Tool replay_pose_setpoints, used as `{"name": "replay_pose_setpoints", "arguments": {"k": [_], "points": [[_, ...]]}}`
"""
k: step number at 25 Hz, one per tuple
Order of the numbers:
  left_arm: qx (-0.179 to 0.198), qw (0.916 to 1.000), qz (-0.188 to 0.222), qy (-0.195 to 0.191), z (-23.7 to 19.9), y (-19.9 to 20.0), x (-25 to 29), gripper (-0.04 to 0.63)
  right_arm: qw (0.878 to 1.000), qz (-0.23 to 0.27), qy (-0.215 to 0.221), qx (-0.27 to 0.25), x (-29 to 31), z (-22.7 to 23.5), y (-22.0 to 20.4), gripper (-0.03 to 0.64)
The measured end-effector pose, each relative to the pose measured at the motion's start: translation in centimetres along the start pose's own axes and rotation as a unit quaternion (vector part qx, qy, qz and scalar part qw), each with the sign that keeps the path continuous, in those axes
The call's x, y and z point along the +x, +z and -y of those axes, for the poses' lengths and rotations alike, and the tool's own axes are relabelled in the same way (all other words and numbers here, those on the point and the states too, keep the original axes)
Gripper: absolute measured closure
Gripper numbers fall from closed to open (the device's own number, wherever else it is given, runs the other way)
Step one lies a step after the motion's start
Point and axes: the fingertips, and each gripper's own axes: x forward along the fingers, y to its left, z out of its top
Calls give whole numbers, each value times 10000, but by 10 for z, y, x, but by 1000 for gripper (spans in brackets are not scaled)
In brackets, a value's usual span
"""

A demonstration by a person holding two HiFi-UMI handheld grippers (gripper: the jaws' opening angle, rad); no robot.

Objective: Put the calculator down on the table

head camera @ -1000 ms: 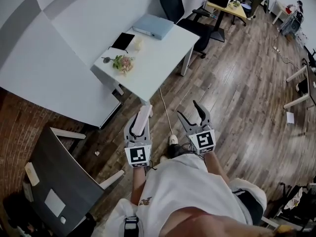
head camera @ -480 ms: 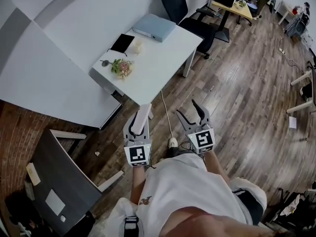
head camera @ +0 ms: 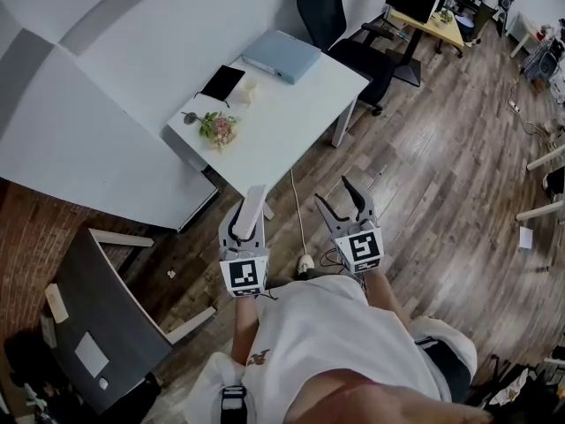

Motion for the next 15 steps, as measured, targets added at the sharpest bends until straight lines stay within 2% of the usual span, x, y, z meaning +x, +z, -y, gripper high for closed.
{"name": "replay_pose_setpoints", "arguments": {"k": [15], "points": [[-17, 10000, 1, 86, -11, -1, 41, 477, 9999, -30, 93, 35, 35, 22, -4, 327]]}}
